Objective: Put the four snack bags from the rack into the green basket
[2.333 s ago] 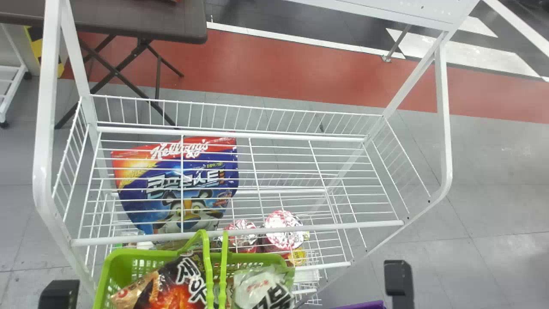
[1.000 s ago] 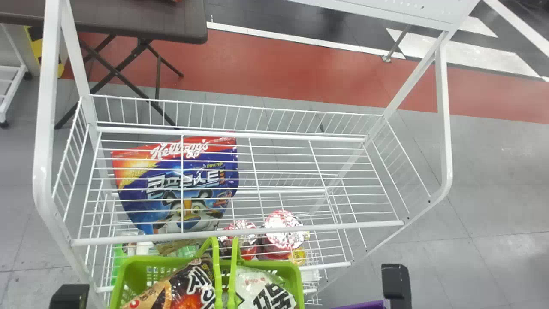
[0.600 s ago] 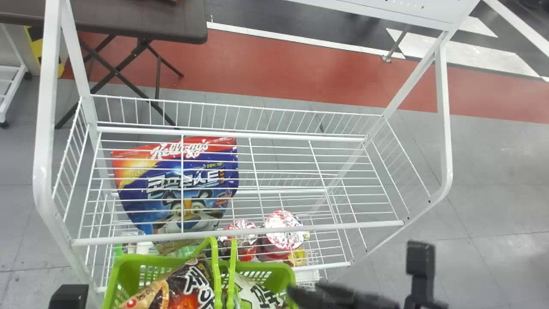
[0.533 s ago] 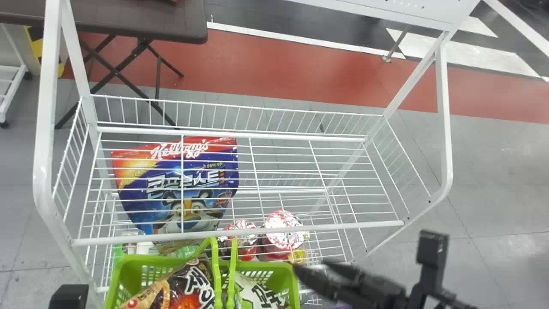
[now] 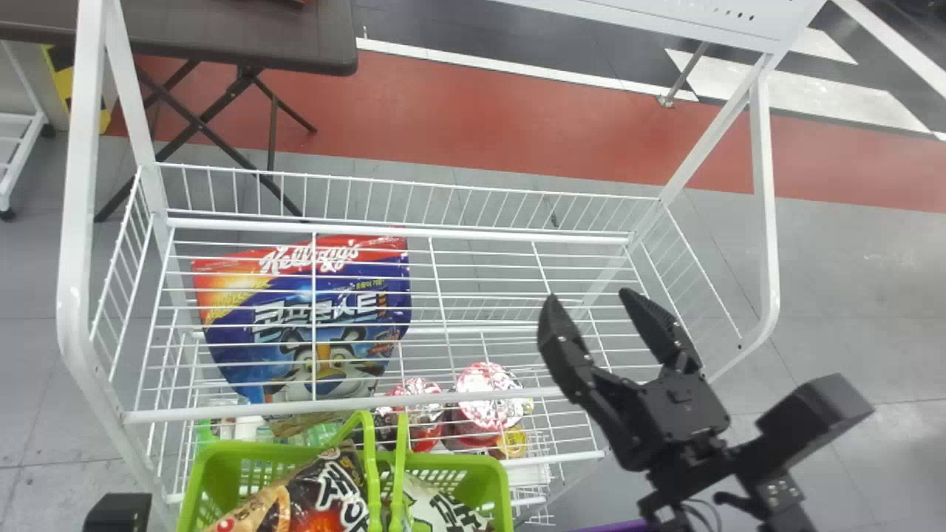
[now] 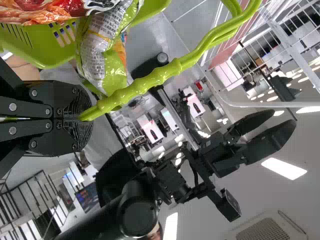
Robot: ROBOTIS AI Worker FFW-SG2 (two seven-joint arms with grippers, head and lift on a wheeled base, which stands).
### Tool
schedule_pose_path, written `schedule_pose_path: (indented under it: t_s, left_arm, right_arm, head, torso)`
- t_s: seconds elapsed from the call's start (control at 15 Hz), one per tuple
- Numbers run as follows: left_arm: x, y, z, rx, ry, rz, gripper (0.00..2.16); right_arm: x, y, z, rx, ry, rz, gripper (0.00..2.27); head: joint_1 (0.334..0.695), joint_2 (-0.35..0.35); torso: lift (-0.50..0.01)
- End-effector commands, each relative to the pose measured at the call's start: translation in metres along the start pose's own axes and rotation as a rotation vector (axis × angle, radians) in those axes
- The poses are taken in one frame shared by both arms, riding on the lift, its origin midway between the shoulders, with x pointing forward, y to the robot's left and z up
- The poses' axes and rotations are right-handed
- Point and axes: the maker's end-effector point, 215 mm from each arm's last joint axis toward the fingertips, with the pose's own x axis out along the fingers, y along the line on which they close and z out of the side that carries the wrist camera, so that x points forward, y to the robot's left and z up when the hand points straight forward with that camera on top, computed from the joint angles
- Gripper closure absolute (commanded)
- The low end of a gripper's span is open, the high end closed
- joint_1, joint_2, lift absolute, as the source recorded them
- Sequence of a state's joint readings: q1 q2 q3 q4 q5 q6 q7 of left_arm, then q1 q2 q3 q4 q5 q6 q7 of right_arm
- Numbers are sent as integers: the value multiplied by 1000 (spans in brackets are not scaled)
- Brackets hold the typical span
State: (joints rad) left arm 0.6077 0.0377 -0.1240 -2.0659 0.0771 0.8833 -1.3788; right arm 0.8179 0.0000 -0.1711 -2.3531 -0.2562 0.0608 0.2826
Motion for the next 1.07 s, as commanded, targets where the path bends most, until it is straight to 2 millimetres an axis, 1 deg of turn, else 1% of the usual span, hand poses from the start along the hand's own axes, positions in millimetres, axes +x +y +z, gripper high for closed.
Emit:
schedule_pose_path:
  t_s: [0.0,0.07,0.27,0.4,0.73,1.0]
  left_arm:
    - [-1,0,-1,-2,0,1,2138]
    - [-1,0,-1,0,2,0,2138]
    - [-1,-1,-1,1,2,-2,2138]
    - [-2,-2,-2,-1,0,-5,2138]
    - [-1,-3,-2,-2,1,-6,2138]
    - [-2,-3,-3,-4,0,-5,2138]
  right_arm:
    - [4,20,-10,-4,28,-19,110]
    - [4,21,-14,3,38,-22,110]
    - [4,21,-15,5,52,-26,110]
    - [3,21,-21,11,85,-26,110]
    - [1,20,-25,12,95,-29,110]
    - [2,19,-22,10,91,-34,110]
  head:
    - [695,-350]
    - [695,-350]
    - [695,-350]
    - [695,-350]
    - [695,-350]
    - [695,-350]
  torso:
    - [-6]
    - [-6]
    - [-6]
    - [-6]
    - [-6]
    - [-6]
